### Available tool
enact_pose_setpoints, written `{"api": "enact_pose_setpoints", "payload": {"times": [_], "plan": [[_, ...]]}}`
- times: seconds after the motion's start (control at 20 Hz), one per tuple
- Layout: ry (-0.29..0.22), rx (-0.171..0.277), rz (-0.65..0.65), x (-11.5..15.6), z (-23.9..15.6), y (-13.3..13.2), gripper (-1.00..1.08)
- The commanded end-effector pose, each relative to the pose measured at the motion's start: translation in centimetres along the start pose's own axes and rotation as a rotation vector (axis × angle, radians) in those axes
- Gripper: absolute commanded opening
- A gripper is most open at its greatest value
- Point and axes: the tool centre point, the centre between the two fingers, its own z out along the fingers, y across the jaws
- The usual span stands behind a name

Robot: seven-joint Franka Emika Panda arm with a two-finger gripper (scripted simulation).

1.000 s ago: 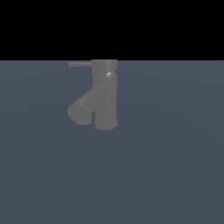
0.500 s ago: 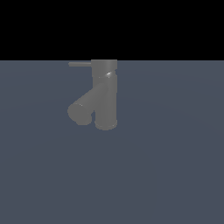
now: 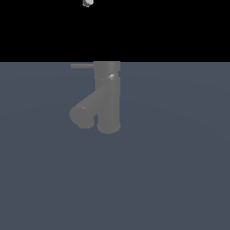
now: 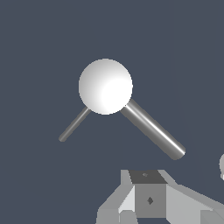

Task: Turn on the faucet by rotating a designated handle.

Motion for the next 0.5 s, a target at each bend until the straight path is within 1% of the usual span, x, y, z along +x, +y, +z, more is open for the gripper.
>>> {"api": "enact_pose_setpoints", "payload": {"times": [0.0,0.45], "plan": [[0.003,-0.003,0.065,0.5,1.1,-1.4,-1.0],[0.03,-0.017,0.29,1.8,5.3,-6.0,-1.0]]}}
